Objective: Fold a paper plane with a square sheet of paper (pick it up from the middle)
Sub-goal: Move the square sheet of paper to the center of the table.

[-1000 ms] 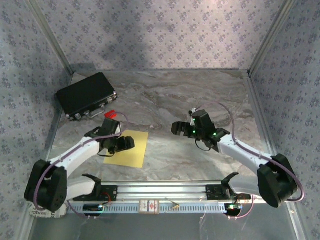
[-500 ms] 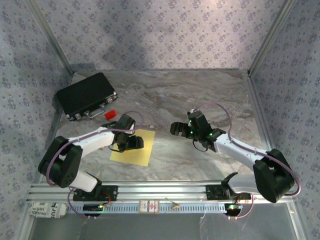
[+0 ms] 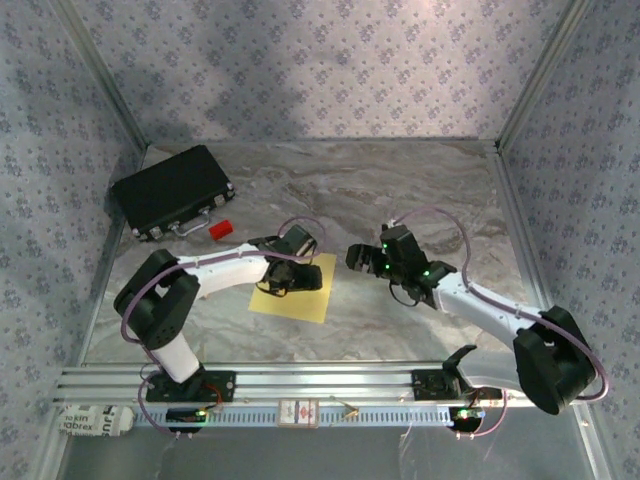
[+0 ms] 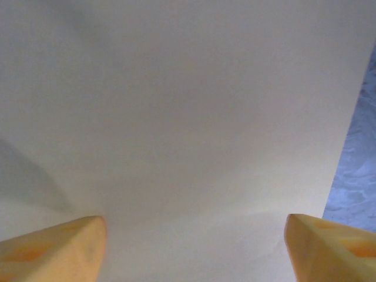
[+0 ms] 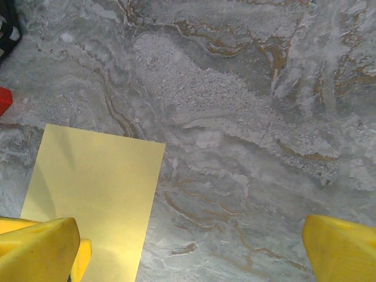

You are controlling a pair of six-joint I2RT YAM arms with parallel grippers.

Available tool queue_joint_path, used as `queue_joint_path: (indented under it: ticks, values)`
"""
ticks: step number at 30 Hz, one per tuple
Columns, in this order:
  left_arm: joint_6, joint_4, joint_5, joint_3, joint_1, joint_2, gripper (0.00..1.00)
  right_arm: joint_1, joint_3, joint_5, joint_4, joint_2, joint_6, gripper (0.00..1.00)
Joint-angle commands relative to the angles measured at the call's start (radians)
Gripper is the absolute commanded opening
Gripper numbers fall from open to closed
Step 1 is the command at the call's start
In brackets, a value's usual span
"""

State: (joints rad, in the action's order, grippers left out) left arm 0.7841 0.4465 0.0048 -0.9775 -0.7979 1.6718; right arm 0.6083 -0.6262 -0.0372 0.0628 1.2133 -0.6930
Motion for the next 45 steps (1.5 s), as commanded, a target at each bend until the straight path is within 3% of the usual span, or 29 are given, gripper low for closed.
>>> queue_joint_path:
  ticks: [1, 7, 10, 15, 32, 42, 45]
  values:
    - [-0.074, 0.072, -0.122, -0.035, 0.002, -0.040, 0.99, -0.004, 0.022, -0.036, 0.002, -0.045, -0.013, 0.99]
    - [-0.347, 0.091, -0.223, -0.022, 0.002, -0.139, 1.00, -0.003, 0.038, -0.056, 0.000, -0.078, -0.018, 0.99]
    - [-0.445, 0.075, -0.152, 0.004, 0.028, -0.176, 1.00, -0.001, 0.057, -0.070, -0.018, -0.098, -0.031, 0.99]
    - [-0.408, 0.054, 0.062, 0.031, 0.137, -0.164, 0.99, -0.001, 0.075, -0.092, -0.020, -0.121, -0.053, 0.99]
    - [-0.306, 0.096, 0.099, -0.047, 0.121, 0.039, 0.88, -0.004, 0.095, -0.116, 0.011, -0.146, -0.070, 0.99]
    - [-0.090, 0.043, 0.086, -0.048, 0.063, 0.099, 0.83, -0.034, 0.098, -0.173, 0.102, -0.179, -0.144, 0.99]
    - [-0.017, 0.036, 0.067, -0.068, 0.035, 0.123, 0.81, -0.073, 0.097, -0.136, 0.131, -0.196, -0.156, 0.99]
